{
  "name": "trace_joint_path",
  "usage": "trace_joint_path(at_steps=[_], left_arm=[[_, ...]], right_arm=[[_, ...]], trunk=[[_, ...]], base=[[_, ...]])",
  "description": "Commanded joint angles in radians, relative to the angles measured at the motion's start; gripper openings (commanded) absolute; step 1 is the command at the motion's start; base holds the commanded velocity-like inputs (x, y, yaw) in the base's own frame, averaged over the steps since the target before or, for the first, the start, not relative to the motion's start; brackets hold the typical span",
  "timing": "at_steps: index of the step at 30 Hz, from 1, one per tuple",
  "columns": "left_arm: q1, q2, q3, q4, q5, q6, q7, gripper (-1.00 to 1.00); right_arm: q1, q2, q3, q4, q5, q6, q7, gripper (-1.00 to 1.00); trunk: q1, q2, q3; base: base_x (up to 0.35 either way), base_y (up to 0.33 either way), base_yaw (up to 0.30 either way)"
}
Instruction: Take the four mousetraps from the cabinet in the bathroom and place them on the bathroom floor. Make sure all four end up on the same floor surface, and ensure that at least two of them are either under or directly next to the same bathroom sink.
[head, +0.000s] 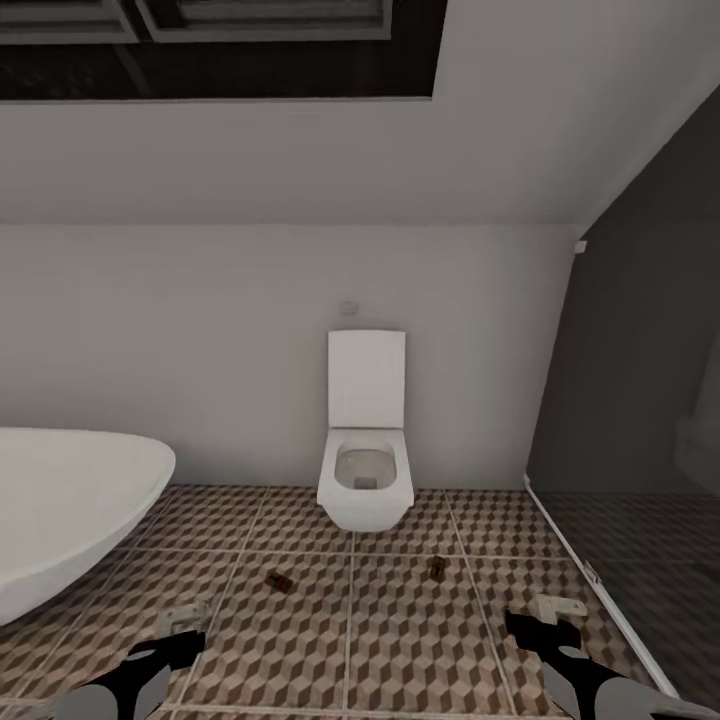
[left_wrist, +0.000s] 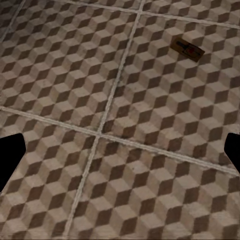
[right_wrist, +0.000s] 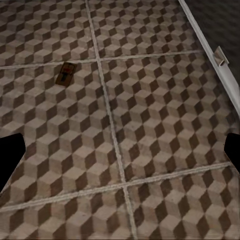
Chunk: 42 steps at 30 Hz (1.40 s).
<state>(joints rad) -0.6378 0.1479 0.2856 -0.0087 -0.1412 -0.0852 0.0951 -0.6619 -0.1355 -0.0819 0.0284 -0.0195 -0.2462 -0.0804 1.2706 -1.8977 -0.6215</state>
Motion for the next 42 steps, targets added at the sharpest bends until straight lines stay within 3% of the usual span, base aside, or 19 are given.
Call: trace_joint_path(at_steps=[1, 20, 42], left_arm=[[0.009, 0.0, 0.007, 0.002, -0.011, -0.004, 0.003, 1.0], [0.198, -0.009, 0.009, 0.005, -0.01, -0.004, -0.001, 1.0], [0.289, -0.025, 0.009, 0.006, -0.01, -0.003, -0.003, 1.0]], right_arm=[[0.009, 0.0, -0.007, 0.003, -0.001, -0.007, 0.002, 1.0], [0.254, 0.002, -0.007, 0.004, 0.0, -0.007, -0.001, 1.0], [0.411, 0.014, -0.008, 0.005, -0.004, -0.005, 0.004, 1.0]], trunk=[[-0.004, 0.007, 0.002], [-0.077, 0.14, 0.062], [-0.161, 0.294, 0.131]], base=[[0.0, 0.0, 0.0], [0.0, 0.0, 0.0], [0.0, 0.0, 0.0]])
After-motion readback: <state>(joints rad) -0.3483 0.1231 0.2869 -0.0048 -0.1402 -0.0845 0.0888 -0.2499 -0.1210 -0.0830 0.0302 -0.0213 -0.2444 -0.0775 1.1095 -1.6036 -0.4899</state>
